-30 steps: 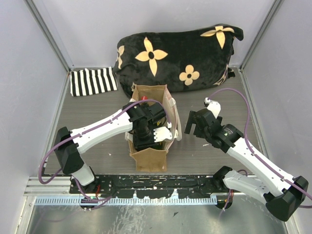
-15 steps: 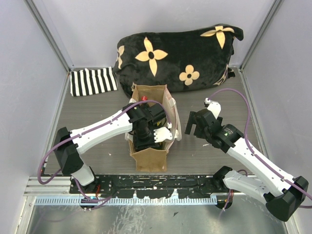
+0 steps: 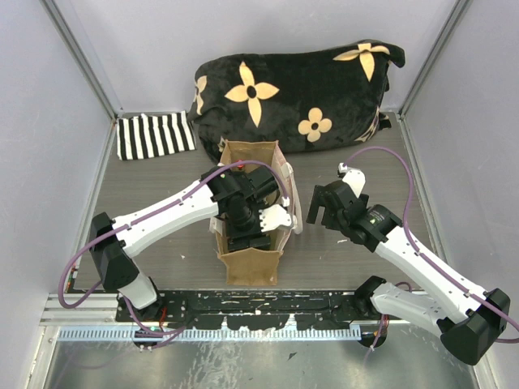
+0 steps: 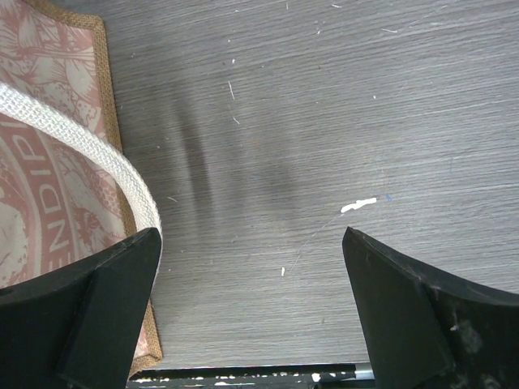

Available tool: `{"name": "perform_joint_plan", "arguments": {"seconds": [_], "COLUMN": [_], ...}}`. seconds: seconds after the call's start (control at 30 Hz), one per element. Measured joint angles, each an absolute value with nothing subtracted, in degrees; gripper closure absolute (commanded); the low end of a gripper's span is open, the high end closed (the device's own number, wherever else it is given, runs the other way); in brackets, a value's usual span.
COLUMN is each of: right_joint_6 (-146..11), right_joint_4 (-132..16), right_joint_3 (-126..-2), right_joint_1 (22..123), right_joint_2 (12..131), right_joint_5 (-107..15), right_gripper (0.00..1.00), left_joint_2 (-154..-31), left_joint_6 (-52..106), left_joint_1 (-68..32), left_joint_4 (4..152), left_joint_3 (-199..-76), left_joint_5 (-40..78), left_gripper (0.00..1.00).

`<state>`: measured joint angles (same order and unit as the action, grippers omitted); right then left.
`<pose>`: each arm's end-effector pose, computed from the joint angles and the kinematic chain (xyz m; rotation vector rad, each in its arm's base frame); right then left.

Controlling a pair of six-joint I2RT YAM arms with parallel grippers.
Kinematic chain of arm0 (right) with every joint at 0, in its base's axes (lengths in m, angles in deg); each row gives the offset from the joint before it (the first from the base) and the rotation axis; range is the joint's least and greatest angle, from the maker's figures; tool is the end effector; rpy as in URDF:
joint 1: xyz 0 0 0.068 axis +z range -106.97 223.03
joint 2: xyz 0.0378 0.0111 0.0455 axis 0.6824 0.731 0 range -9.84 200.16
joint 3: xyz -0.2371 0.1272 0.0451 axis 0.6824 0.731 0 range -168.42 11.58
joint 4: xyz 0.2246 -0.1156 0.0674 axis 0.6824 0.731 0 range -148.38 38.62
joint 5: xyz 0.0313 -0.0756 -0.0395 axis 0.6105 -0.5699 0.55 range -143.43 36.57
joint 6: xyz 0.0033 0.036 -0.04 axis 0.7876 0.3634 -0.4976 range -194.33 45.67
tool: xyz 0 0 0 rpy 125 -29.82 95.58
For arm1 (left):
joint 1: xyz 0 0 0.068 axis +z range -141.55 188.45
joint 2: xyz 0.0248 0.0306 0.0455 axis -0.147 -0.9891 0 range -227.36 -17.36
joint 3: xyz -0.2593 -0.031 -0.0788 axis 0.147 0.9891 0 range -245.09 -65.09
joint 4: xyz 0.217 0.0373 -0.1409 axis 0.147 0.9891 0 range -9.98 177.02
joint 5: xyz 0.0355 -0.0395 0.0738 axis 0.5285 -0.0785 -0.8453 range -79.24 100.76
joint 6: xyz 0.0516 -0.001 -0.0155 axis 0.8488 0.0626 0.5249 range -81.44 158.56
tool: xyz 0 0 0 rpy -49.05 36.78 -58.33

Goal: Place the beverage into the canvas bag

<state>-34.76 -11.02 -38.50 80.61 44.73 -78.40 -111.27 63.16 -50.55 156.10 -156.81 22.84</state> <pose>0.1531 0.0987 0.2857 0.2217 2.3562 0.1003 0.1519 -0.2672 0.3209 2.0126 2.2024 -0.3922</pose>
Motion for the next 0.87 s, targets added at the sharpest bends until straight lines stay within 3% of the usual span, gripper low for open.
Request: {"name": "perform_joint_plan", "arguments": {"seconds": [0.3,0.47,0.87], "right_joint_6": [-35.5,-35.7,-37.4], "right_joint_4": [-11.1,-11.1,-11.0], "right_joint_3": [-41.6,-45.3,-54.9], "right_joint_1": [80.5,80.4,80.4], "right_joint_2": [45.7,48.2,56.2], "right_joint_5": [-78.3,-78.5,-80.9], "right_gripper": [0.0,0.0,0.0], "left_joint_2": [-109.7,-105.8,-97.5], "left_joint_6": [62.5,60.7,44.8], "left_joint_1": [-50.4,-47.3,-18.3], "left_joint_4": [156.9,154.5,138.2], "left_joint_3": [-166.0,-167.8,-165.0], "left_joint_5": [21.6,20.8,22.8], "left_gripper": [0.16,0.04,0.02]}}
